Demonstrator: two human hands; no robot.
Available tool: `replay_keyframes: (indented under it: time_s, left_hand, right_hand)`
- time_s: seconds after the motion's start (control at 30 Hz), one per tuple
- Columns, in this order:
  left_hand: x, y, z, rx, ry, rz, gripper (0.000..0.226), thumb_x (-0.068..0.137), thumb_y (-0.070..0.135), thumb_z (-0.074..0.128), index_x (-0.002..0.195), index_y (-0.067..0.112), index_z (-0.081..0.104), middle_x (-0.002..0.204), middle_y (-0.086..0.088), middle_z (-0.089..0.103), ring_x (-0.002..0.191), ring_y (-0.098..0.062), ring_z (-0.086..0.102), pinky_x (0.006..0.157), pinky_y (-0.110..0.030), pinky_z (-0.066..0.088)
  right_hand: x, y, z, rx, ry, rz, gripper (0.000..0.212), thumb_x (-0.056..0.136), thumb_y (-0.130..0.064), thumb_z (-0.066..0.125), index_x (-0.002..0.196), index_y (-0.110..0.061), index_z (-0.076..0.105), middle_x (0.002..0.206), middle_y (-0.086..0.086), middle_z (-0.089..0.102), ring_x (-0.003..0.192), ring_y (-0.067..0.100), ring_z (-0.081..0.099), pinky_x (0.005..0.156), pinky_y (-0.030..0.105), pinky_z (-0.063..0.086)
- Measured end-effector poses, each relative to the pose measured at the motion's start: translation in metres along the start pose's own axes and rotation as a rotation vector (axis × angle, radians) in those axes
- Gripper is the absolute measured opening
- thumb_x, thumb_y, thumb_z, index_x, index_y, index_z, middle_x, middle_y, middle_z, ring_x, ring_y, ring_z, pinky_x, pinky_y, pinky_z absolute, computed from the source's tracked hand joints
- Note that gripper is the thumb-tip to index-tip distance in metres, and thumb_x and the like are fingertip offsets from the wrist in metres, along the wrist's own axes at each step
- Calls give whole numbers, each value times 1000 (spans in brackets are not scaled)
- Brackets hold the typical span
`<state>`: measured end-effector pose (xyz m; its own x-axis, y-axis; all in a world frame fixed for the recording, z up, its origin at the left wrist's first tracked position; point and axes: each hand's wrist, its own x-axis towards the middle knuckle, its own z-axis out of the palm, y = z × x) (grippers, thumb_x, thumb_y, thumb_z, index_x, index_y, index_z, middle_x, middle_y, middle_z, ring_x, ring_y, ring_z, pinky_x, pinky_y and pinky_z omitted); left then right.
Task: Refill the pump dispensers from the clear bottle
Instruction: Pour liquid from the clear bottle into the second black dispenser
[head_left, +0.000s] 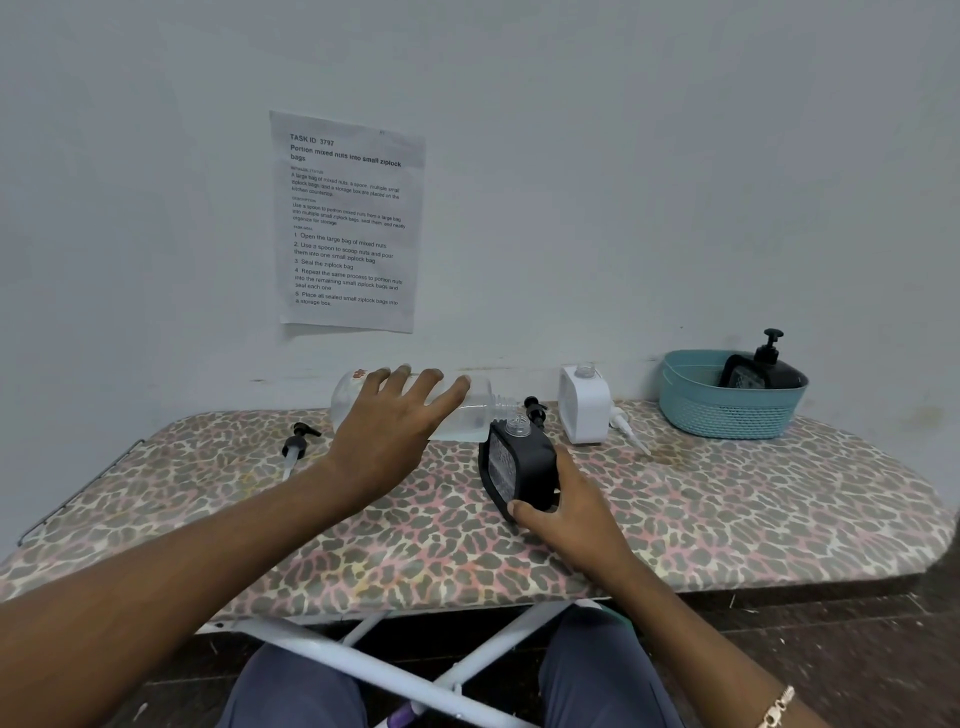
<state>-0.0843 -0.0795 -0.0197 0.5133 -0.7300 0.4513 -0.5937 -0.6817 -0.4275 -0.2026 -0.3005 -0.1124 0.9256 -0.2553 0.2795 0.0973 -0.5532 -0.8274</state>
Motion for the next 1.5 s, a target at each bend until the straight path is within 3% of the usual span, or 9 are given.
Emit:
replay_keyframes:
  time_s: [0.17,0.77,0.87,0.97,1.5]
  left_hand:
    - [0,0,0,5,5,3,93,66,1,90,147,19,48,134,-16,64,115,-45,65,95,-57,53]
    - [1,0,-3,17,-2,5,95,63,3,93,146,19,49,133,-16,65,114,-45,66,94,-57,53]
    - [2,0,-2,21,-5,6,95,64,1,92,146,19,49,133,-16,65,114,-45,66,94,-57,53]
    - [2,-1,-1,26,-9,5,95,64,0,91,146,19,49,133,-16,65,114,-45,66,94,-58,53]
    - [2,0,-1,32,-25,0,95,63,2,93,147,19,51,133,-16,65,114,-45,66,93,-58,54]
  right_hand:
    - [0,0,0,8,0,4,70,84,-35,79,144,-40,43,124,-17,65,107,-7,61,79,12,47]
    - [0,-2,-1,3,-10,13,68,85,-32,79,143,-39,43,122,-19,64,105,-11,58,77,8,44]
    - [-1,-3,-1,-1,-4,10,63,84,-31,79,136,-44,45,119,-21,65,104,-6,62,76,9,44]
    - [-2,-3,-2,-7,-3,7,61,85,-30,79,131,-48,43,118,-22,65,102,-11,60,75,8,44]
    - [0,-2,0,-30,-2,5,63,84,-33,79,134,-45,43,118,-18,64,102,-12,58,76,8,44]
